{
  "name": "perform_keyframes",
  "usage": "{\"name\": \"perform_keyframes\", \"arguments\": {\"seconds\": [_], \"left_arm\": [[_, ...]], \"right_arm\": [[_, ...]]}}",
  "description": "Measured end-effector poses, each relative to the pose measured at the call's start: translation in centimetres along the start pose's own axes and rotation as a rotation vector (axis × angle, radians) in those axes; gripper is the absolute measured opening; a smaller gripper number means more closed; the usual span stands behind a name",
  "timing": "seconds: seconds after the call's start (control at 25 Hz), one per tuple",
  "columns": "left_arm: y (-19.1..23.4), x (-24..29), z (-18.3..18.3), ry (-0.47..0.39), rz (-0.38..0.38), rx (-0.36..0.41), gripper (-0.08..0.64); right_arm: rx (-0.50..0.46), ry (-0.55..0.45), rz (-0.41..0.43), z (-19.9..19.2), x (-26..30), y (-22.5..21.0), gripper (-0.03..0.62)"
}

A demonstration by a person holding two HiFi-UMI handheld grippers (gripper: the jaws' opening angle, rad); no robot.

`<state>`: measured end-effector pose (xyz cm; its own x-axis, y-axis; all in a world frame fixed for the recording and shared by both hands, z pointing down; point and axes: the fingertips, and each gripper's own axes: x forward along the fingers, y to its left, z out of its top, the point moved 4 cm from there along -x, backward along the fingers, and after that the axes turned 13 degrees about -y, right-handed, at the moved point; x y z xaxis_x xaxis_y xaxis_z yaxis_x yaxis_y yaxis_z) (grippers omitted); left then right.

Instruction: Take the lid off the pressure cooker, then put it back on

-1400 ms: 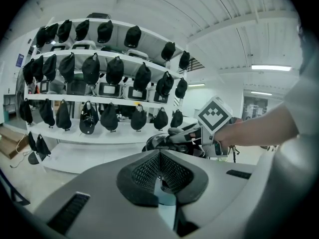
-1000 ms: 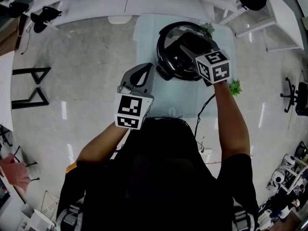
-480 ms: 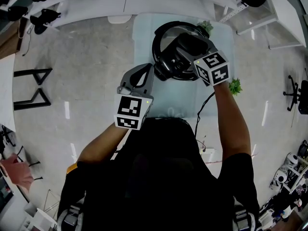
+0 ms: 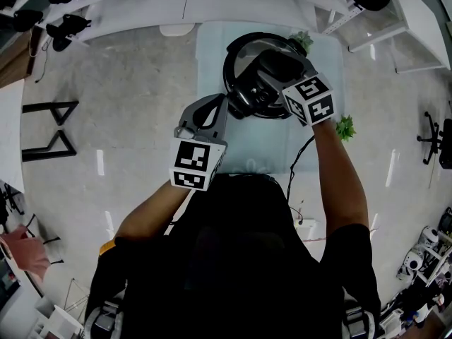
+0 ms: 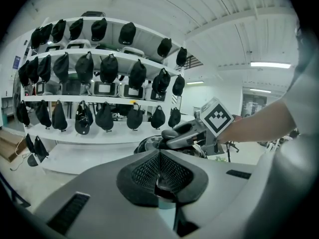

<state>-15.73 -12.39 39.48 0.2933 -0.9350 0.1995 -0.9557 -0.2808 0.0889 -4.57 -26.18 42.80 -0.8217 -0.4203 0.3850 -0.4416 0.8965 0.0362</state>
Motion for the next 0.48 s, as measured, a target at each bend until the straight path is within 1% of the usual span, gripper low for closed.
{"name": "perform_keyframes", "arguments": {"seconds": [0.16, 0.24, 0.36, 0.48], "left_arm": [[0.1, -0.2, 0.8, -0.021, 0.001, 0.001, 0.008], [0.3, -0.4, 1.2, -0.035, 0.002, -0.001, 0.008], [0.3, -1.0, 1.7, -0.051, -0.002, -0.003, 0.008], [0.4, -1.8, 1.7, -0.059, -0.012, -0.004, 0.008]], "right_arm": [[-0.039, 0.018, -0.063, 0.5, -0.4, 0.1, 0.295], [-0.036, 0.008, -0.101, 1.2, -1.1, 0.1, 0.298], [-0.002, -0.056, -0.184, 2.5, -2.7, 0.7, 0.296], [0.025, -0.105, -0.237, 3.6, -4.4, 2.5, 0.282]]}}
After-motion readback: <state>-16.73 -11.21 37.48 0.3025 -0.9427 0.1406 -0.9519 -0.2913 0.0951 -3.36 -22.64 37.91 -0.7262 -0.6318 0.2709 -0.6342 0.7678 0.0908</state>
